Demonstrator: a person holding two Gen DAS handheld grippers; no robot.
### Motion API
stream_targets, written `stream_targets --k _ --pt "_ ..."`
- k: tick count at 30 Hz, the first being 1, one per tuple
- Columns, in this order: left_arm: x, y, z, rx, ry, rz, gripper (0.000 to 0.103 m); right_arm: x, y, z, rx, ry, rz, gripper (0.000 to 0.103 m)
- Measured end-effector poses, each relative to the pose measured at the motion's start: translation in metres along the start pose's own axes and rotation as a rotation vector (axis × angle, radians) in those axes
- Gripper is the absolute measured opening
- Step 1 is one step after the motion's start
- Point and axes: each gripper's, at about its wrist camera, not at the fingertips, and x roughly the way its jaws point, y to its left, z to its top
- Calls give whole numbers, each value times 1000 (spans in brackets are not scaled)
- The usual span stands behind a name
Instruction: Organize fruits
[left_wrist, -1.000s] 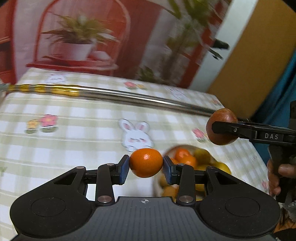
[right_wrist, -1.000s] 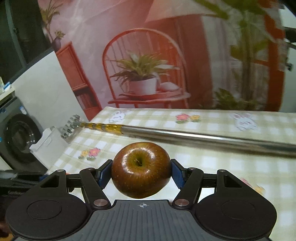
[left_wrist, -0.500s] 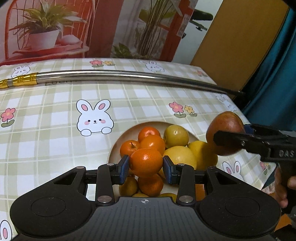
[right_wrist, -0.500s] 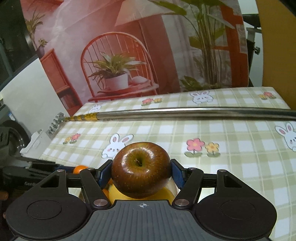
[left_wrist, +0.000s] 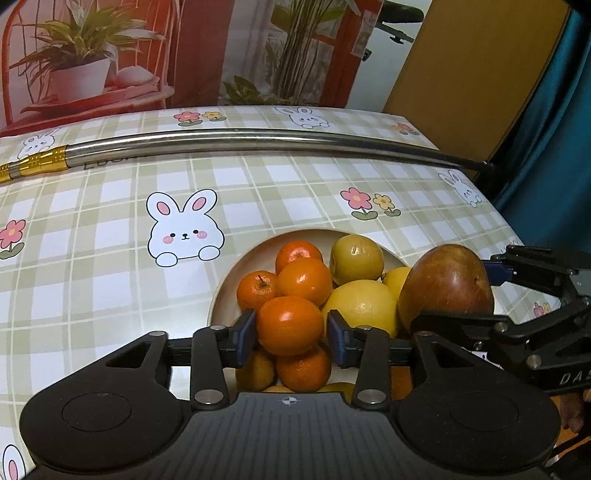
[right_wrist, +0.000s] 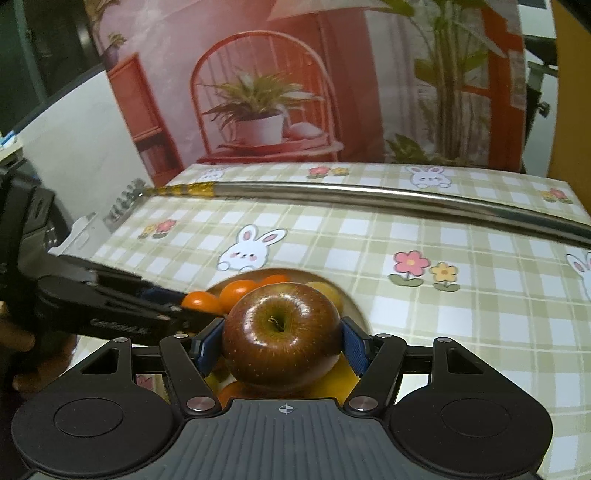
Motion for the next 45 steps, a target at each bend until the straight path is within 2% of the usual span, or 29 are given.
stream_targets --k 1,2,21,26,28,29,31,34,39,45 --pt "-2 0 0 -5 -7 2 57 1 2 -1 -5 5 1 62" --pt "-5 1 0 -8 -17 3 58 1 3 -1 -8 9 -2 62" --pt "-32 7 -1 -76 -93 16 64 3 2 -1 -11 -10 -20 63" --pt "-38 7 0 -78 -103 35 66 0 4 -1 -19 -21 -18 73" --pt "-43 6 1 -80 -113 44 70 -2 4 0 -17 -31 -20 83" --pt "-45 6 1 -81 -120 47 71 -4 4 1 -15 -37 -20 86" --pt "-52 6 3 -86 -137 51 81 -7 3 4 -5 -50 -15 92" --pt "-64 6 6 -98 -170 60 88 -15 0 7 15 -72 -11 100" --pt "-83 4 10 -94 -209 98 98 -25 -2 14 19 -102 -33 103" --pt "-104 -3 10 -72 -245 161 100 -34 1 19 17 -122 -51 103"
